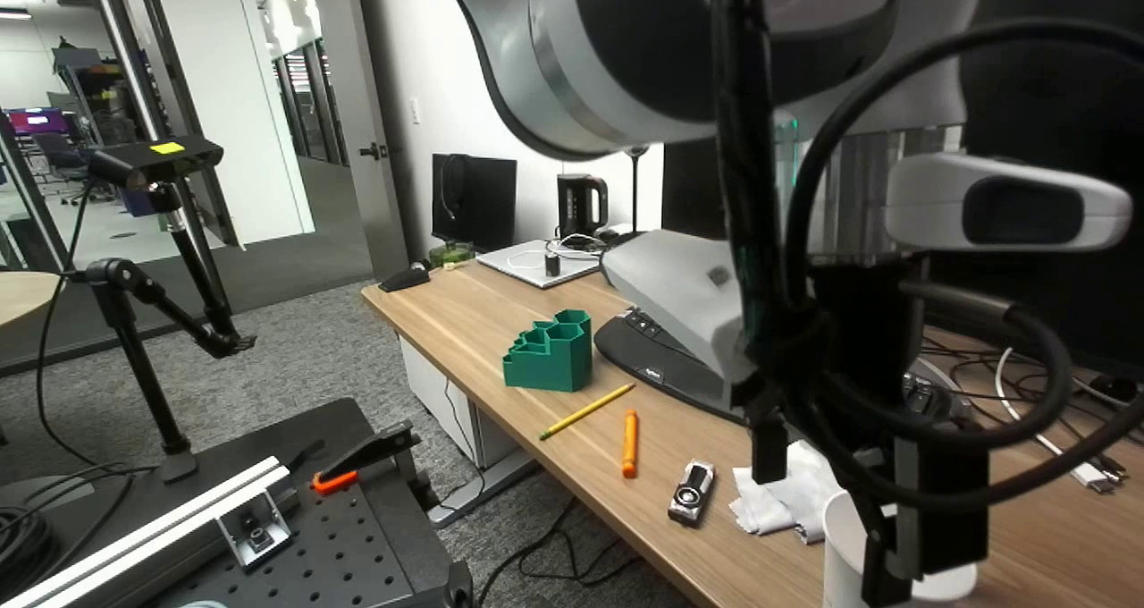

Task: Move the white cup to the right

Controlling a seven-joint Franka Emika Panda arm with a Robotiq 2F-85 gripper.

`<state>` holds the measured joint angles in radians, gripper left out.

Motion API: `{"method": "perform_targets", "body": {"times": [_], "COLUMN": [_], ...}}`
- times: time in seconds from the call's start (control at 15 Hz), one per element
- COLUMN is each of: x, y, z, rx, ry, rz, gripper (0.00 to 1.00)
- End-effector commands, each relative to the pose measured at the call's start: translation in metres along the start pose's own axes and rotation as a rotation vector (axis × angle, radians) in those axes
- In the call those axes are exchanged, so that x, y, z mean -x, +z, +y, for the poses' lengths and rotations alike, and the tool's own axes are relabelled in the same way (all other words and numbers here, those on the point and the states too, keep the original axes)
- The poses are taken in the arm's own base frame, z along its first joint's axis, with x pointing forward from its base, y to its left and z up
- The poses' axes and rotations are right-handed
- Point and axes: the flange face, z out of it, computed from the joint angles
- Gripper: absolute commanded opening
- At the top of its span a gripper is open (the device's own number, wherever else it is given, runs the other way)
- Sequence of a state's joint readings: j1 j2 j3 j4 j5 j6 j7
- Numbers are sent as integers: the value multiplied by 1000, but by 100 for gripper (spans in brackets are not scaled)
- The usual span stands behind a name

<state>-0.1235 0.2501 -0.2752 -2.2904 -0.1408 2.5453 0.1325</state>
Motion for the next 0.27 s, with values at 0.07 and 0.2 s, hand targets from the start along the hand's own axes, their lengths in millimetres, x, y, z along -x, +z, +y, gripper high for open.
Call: {"method": "perform_targets", "body": {"times": [0.07, 0.2], "x": [6, 10], "y": [-17, -22], "z": [-2, -3], "rx": [-21, -28], "ry": [-33, -42], "rz": [-22, -20], "gripper": [100, 100]}}
